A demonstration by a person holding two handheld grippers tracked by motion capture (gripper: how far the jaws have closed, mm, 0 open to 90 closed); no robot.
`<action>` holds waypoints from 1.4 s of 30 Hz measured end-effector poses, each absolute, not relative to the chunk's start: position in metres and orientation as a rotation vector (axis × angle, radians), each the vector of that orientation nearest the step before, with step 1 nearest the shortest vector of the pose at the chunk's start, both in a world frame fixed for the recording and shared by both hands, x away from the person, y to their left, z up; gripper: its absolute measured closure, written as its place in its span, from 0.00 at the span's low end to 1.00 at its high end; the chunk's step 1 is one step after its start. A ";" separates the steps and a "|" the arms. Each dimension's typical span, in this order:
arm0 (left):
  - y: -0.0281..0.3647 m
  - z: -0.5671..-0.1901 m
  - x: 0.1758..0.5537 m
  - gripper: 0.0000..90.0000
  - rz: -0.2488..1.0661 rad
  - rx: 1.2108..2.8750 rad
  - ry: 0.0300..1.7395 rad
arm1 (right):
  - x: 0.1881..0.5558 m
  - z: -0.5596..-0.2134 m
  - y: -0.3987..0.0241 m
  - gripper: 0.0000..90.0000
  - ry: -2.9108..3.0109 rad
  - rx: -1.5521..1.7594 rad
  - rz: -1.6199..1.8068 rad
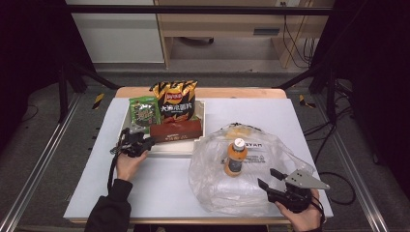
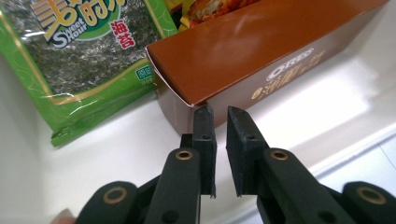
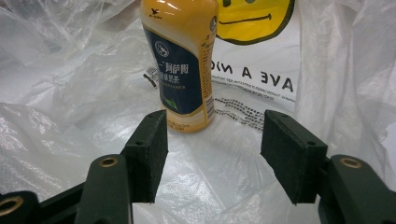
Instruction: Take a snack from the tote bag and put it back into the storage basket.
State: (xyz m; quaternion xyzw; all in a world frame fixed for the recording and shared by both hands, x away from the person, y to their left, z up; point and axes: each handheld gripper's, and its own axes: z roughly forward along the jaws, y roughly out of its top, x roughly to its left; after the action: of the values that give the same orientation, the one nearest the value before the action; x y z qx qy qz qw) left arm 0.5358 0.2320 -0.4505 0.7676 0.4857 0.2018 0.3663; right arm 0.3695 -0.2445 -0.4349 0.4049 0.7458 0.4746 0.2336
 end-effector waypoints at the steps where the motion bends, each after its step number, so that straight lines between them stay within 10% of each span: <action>1: 0.231 -0.451 0.537 0.91 0.523 1.972 1.252 | 0.370 -0.435 -0.245 0.46 2.045 1.110 1.304; 42: 0.232 -0.425 0.442 0.47 0.549 1.948 0.977 | 0.394 -0.407 -0.204 0.36 1.990 1.055 1.442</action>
State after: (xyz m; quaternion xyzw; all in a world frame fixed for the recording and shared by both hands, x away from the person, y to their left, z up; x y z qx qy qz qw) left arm 0.4420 0.2317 -0.4250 0.7817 0.3920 0.2202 0.4323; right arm 0.3944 -0.2044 -0.4070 0.3838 0.7239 0.5245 0.2316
